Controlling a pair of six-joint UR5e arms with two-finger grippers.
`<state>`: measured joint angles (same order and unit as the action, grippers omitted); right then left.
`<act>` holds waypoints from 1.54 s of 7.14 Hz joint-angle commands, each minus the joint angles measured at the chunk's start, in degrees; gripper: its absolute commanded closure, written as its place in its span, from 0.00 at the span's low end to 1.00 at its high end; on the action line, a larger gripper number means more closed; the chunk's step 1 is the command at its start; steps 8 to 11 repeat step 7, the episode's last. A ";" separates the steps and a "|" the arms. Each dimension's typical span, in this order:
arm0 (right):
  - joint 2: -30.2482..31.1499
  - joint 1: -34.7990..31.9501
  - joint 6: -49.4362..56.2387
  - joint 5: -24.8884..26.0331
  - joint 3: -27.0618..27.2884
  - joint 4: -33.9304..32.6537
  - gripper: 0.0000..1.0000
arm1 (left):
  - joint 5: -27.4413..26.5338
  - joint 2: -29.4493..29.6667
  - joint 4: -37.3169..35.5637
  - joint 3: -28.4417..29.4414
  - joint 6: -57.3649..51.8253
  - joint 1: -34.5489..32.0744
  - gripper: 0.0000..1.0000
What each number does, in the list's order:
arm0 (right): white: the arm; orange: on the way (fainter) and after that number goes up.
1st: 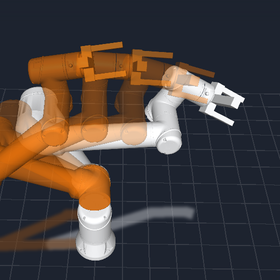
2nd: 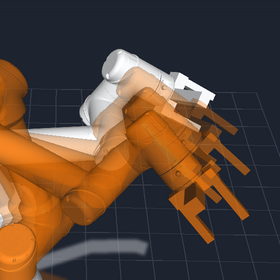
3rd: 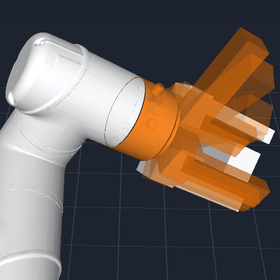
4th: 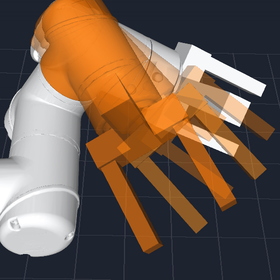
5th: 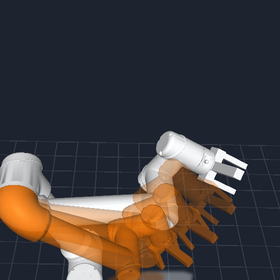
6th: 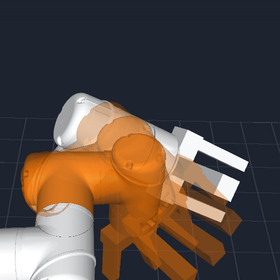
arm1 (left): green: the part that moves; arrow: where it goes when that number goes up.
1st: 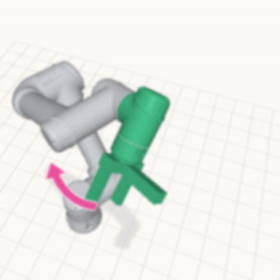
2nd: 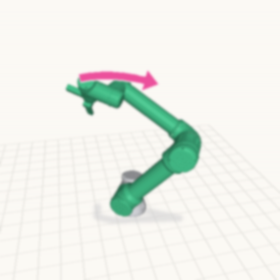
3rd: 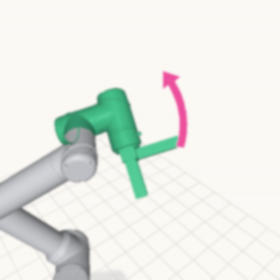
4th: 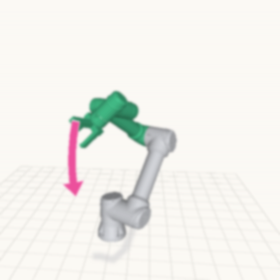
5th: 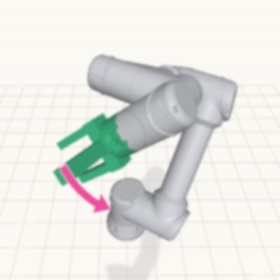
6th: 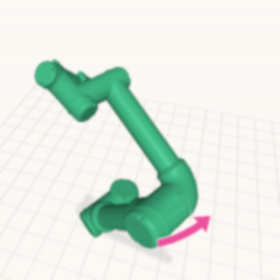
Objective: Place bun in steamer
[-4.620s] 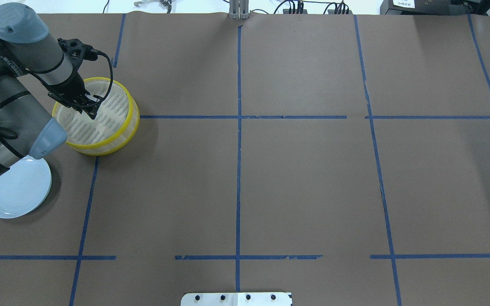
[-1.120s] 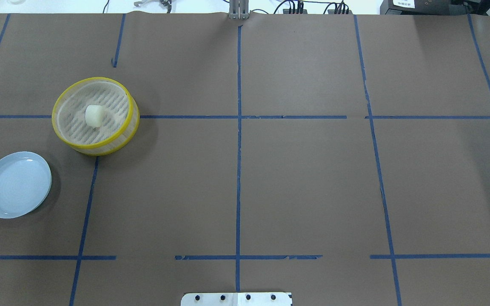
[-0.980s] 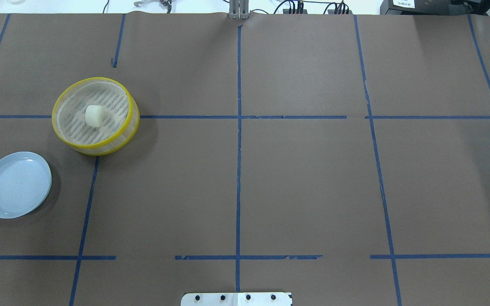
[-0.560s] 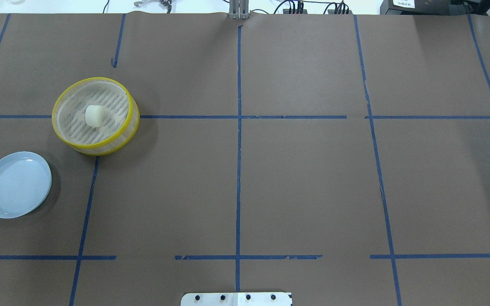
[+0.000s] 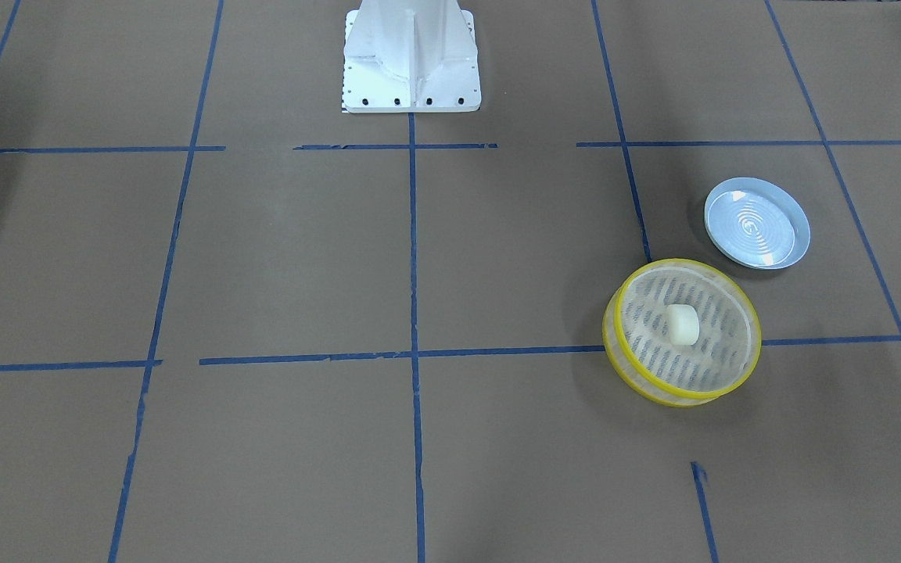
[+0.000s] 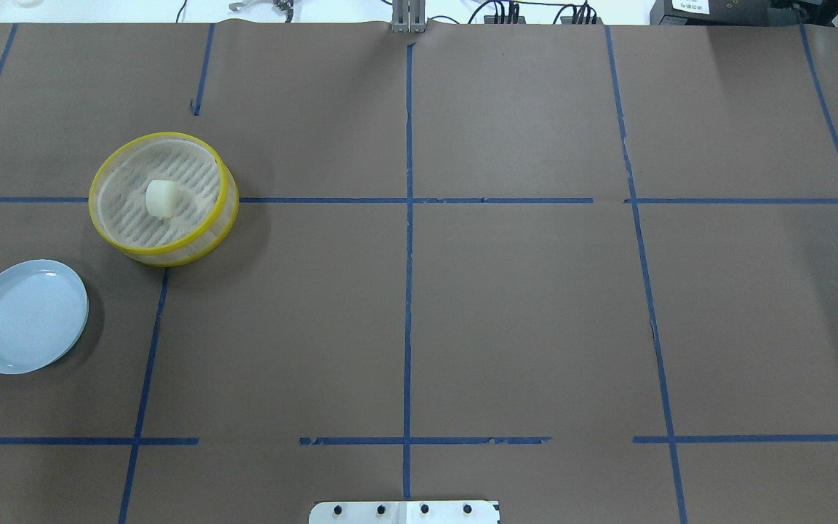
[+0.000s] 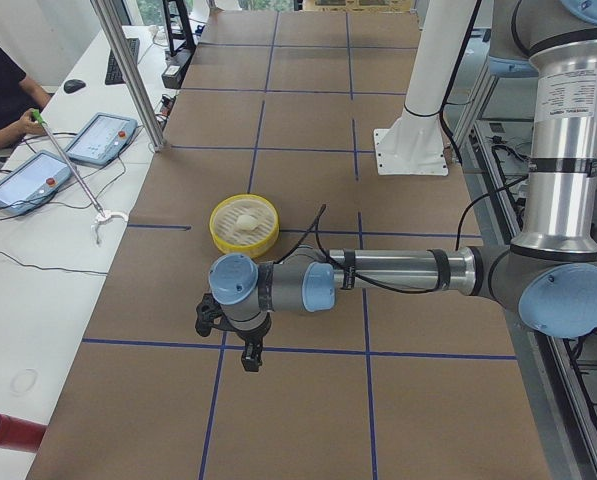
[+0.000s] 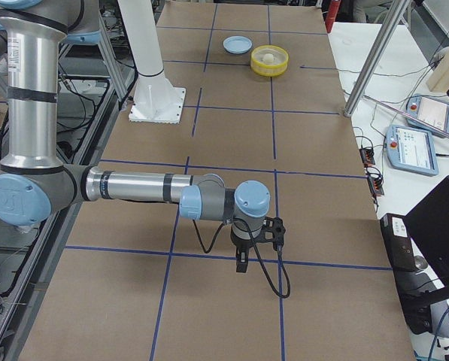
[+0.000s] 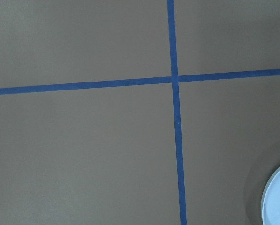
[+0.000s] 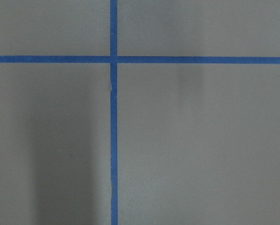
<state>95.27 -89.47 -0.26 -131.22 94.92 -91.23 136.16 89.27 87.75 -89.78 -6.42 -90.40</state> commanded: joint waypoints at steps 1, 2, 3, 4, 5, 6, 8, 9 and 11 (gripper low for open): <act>0.00 0.08 0.00 0.00 0.00 0.00 0.00 | 0.07 -0.41 0.05 -0.40 0.00 -0.03 0.00; 0.00 0.00 0.00 0.00 0.00 0.00 0.00 | 0.07 -0.41 0.05 -0.57 0.00 -0.03 0.00; 0.00 0.08 0.00 0.00 0.00 0.00 0.00 | 0.07 -0.41 0.05 -1.01 0.00 -0.03 0.00; 0.00 0.08 0.00 0.00 0.00 0.00 0.00 | 0.07 -0.41 0.05 -1.27 0.00 -0.03 0.00; 0.00 0.08 0.00 0.00 0.00 0.00 0.00 | 0.07 -0.41 0.05 -1.28 0.00 -0.03 0.00; 0.00 0.08 0.00 0.00 0.00 0.00 0.00 | 0.07 -0.41 0.05 -1.28 0.09 -0.03 0.00; 0.00 0.08 0.00 0.00 0.00 0.00 0.00 | 0.07 -0.41 0.05 -1.45 0.09 -0.03 0.00; 0.00 0.08 0.00 0.00 0.00 0.00 0.00 | 0.07 -0.41 0.05 -1.45 0.09 -0.03 0.00; 0.00 0.08 0.00 0.00 0.00 0.00 0.00 | 0.07 -0.41 0.05 -1.45 0.09 -0.03 0.00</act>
